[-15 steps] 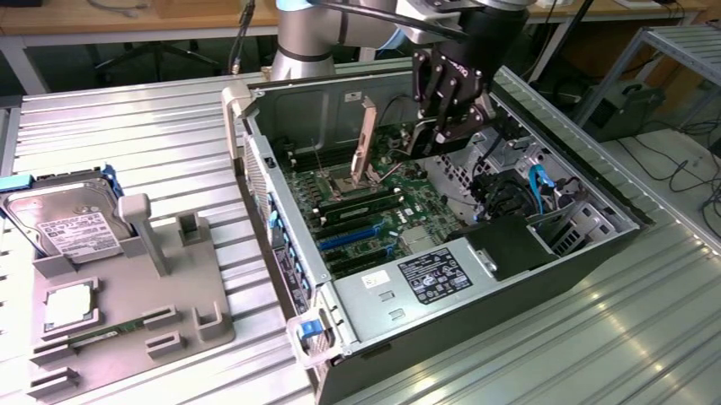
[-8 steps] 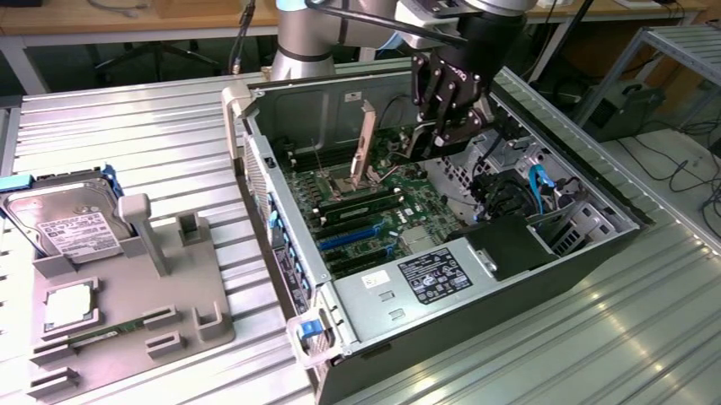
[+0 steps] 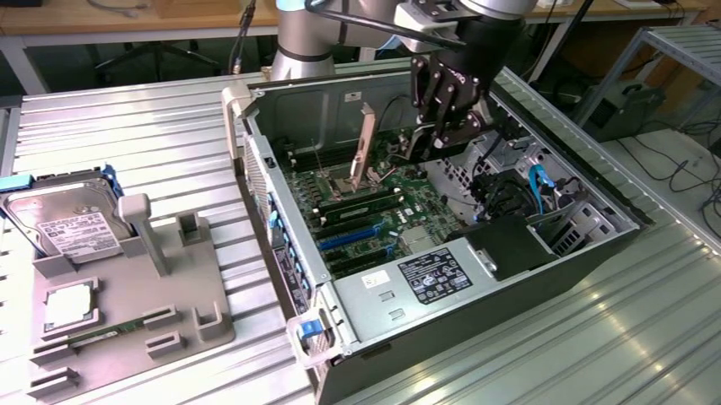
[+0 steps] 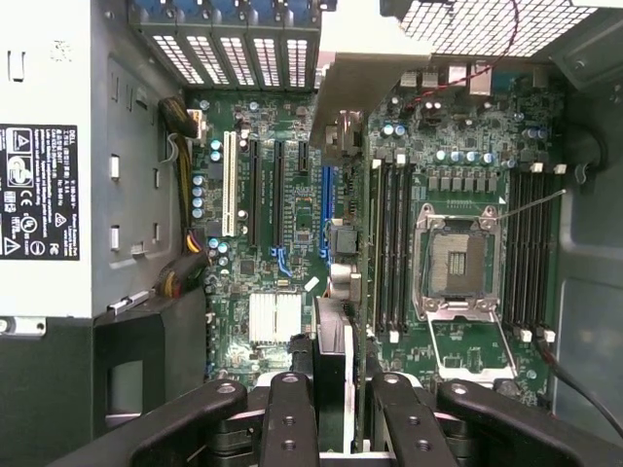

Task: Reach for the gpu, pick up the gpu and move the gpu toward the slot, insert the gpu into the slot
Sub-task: 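Insert the gpu into the slot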

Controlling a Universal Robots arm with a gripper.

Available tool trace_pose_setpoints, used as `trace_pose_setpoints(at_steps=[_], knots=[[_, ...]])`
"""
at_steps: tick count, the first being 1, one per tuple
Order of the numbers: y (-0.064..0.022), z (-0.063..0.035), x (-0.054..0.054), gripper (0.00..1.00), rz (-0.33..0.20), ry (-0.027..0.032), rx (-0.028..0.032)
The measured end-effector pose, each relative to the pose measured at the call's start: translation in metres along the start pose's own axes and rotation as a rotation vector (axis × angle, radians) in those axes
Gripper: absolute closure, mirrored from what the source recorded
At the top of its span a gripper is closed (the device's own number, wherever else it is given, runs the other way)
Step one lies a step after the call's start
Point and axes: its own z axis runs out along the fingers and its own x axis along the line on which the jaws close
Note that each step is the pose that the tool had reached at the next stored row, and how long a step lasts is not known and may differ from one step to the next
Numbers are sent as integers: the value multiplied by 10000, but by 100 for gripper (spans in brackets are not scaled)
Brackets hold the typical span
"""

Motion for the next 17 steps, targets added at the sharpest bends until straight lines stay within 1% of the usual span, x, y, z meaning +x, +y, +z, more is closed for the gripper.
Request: trace_pose_setpoints(at_steps=[10, 17], knots=[[-1, 44, 5, 72, 0, 1, 0], [-3, 91, 10, 72, 0, 1, -1]])
